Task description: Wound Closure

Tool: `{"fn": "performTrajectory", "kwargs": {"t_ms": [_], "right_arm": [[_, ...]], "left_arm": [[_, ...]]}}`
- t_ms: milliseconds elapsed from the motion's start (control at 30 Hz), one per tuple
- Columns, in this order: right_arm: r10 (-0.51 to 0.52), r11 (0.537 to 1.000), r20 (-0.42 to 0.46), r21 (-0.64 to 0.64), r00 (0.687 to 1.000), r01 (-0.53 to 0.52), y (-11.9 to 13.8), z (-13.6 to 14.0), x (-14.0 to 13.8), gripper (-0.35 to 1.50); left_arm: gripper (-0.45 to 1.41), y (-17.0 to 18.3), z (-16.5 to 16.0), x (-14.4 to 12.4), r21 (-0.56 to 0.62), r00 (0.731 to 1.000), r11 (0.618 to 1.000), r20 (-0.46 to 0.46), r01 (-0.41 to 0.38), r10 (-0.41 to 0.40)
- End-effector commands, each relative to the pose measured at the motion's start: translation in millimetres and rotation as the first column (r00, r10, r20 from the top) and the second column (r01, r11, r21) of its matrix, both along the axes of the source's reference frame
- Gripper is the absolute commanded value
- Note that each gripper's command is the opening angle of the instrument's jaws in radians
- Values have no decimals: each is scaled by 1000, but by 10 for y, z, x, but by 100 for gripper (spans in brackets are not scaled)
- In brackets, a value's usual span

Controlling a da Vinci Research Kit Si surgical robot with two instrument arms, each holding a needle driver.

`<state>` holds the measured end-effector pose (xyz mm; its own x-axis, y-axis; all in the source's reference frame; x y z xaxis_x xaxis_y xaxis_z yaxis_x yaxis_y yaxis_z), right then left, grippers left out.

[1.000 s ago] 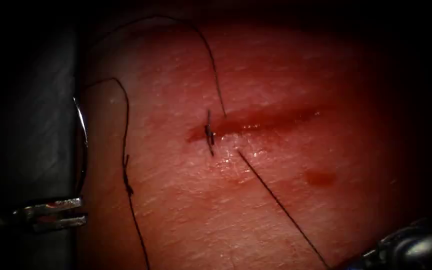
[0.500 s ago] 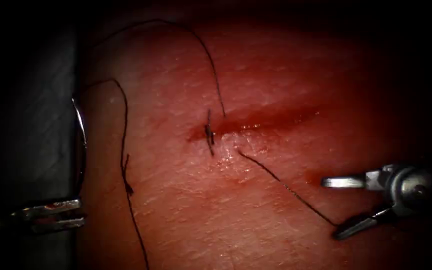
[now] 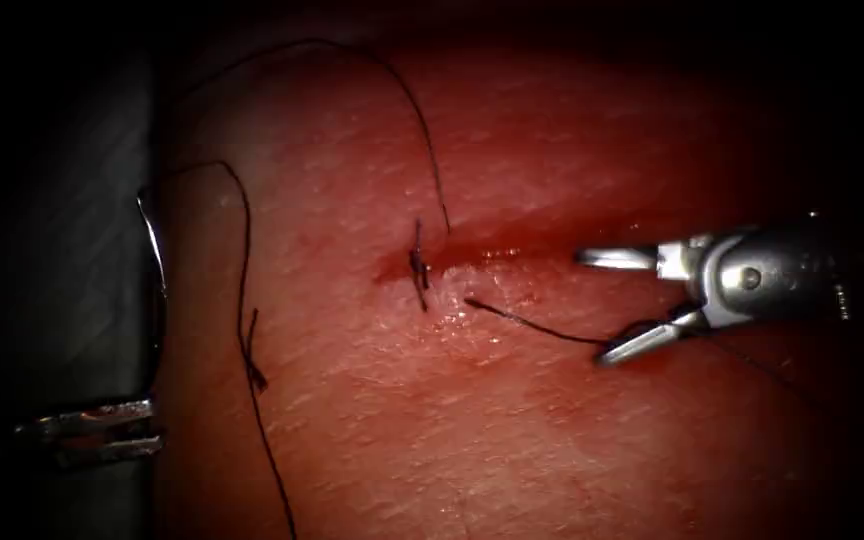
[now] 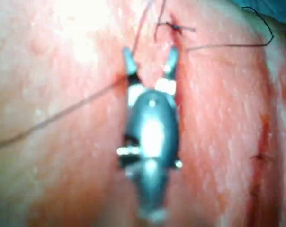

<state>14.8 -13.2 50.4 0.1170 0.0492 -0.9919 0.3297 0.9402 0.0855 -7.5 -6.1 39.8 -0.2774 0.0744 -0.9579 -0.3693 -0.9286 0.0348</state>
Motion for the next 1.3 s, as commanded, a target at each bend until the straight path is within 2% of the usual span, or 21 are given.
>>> {"fn": "performTrajectory", "kwargs": {"t_ms": [33,100,200,333,467,633,900,967,1033,1067,1133,1300], "right_arm": [[18,999,-34,45,999,-16,-3,-5,-2,116],[49,994,-75,101,996,-41,5,-17,-11,116],[71,984,-89,170,994,-55,15,-32,-20,115],[78,980,-105,190,991,-57,26,-43,-31,118],[48,981,-99,191,994,-28,38,-41,-48,120],[-44,987,-54,153,998,52,45,-28,-80,120],[-89,995,113,47,990,84,52,-7,-150,111],[-84,996,130,43,988,79,53,-4,-157,108],[-77,997,143,38,987,72,57,-3,-160,78],[-78,997,143,34,987,74,58,-2,-158,71],[-55,998,131,34,990,50,59,-1,-150,64],[-11,998,69,55,998,7,57,0,-100,56]], "left_arm": [[-45,-2,7,-6,2,1000,1000,2,-1,1],[-45,-1,7,-6,2,1000,1000,2,-1,1],[-45,-1,8,-7,2,1000,1000,2,0,0],[-45,0,8,-9,2,1000,1000,3,-1,1],[-45,0,7,-9,3,1000,1000,3,-1,1],[-45,0,7,-8,3,1000,1000,4,-2,2],[-45,1,7,-11,3,1000,1000,5,-2,2],[-45,1,7,-11,3,1000,1000,5,-1,1],[-45,1,7,-11,3,1000,1000,5,-1,1],[-45,1,7,-11,3,1000,1000,5,-1,1],[-45,1,7,-12,3,1000,1000,4,-1,1],[-45,1,7,-13,3,1000,1000,6,-2,2]]}}
